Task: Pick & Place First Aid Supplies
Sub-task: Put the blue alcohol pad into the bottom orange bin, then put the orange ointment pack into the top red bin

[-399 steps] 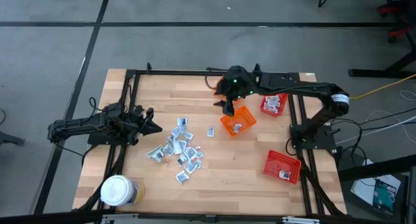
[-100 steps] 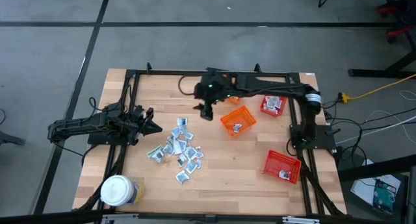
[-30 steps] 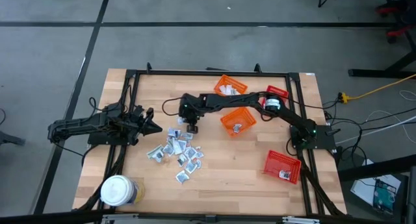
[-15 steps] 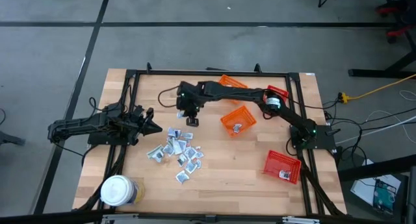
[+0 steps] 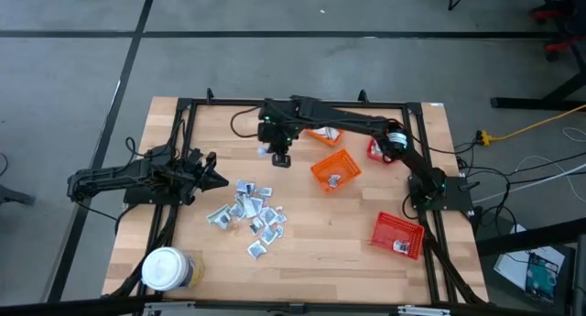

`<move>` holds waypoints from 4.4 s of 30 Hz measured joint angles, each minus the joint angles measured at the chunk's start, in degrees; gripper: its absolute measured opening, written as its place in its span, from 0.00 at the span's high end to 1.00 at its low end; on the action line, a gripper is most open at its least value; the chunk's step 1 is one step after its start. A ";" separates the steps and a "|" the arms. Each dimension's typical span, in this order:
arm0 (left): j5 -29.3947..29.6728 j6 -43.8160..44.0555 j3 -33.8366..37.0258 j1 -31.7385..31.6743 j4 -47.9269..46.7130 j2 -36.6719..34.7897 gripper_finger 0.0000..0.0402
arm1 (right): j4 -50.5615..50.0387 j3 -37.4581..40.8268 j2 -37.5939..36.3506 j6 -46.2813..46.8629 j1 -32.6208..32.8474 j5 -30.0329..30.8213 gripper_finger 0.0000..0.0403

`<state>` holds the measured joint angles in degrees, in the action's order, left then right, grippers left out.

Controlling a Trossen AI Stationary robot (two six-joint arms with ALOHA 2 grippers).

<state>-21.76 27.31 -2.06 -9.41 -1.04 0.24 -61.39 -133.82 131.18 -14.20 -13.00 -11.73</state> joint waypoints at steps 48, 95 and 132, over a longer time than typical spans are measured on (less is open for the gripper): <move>0.00 0.00 0.01 -0.02 0.00 0.00 0.96 | 16.89 68.46 -45.98 22.42 4.76 10.06 0.97; 0.00 0.00 0.00 -0.01 0.00 0.01 0.96 | 34.52 70.33 -43.73 16.77 8.62 7.67 0.36; 0.00 0.00 0.01 -0.02 0.00 0.00 0.96 | 42.95 42.42 -8.35 -25.52 16.85 13.80 0.36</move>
<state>-21.76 27.31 -2.05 -9.43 -1.04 0.24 -18.44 -91.39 122.83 -39.72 3.85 2.08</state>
